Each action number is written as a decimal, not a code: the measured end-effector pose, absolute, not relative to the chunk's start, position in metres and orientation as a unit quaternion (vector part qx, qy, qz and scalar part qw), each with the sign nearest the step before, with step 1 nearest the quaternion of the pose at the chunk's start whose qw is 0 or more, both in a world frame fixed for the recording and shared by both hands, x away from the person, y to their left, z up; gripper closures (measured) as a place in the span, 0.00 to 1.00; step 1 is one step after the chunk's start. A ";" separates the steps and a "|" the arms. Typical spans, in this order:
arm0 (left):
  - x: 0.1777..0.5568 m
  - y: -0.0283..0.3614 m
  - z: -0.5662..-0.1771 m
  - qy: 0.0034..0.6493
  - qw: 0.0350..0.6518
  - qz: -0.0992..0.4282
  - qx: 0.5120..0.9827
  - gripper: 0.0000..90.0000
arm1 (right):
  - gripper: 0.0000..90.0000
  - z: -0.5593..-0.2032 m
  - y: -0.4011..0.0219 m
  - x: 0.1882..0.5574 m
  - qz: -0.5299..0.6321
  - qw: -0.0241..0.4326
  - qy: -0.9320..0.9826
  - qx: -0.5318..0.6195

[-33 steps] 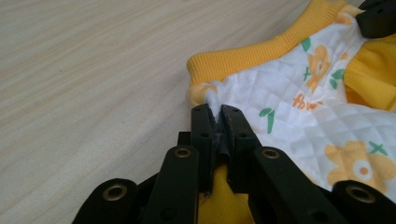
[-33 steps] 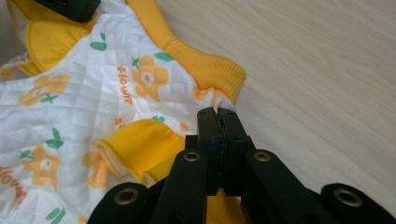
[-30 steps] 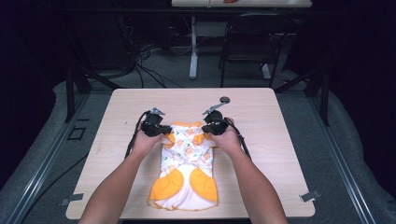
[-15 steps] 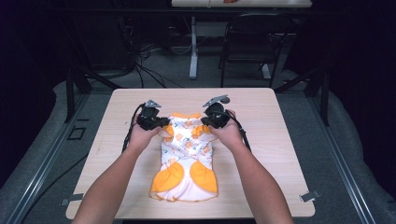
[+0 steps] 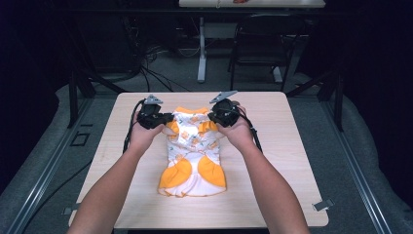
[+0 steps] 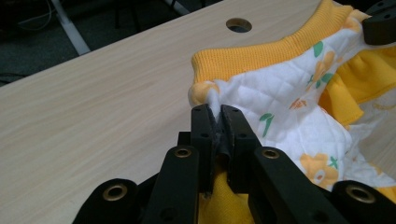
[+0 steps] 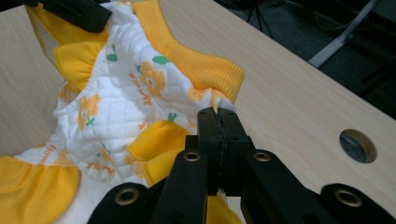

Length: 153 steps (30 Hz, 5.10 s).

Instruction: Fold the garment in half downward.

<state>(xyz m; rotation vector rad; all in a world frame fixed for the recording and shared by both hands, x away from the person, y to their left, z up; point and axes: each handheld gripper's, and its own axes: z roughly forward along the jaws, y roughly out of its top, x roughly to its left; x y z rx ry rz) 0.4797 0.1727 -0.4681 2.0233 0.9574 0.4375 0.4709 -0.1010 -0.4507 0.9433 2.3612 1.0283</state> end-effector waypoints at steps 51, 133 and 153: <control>0.400 0.182 -0.523 0.291 0.407 0.135 0.855 0.93 | 0.99 -0.500 -0.102 0.389 0.322 0.162 0.899 0.248; 0.346 0.177 -0.567 0.293 0.396 0.070 0.867 0.57 | 0.72 -0.559 -0.111 0.338 0.337 0.085 0.892 0.290; 0.388 0.170 -0.570 0.322 0.390 0.107 0.856 0.63 | 0.73 -0.563 -0.111 0.375 0.344 0.103 0.874 0.327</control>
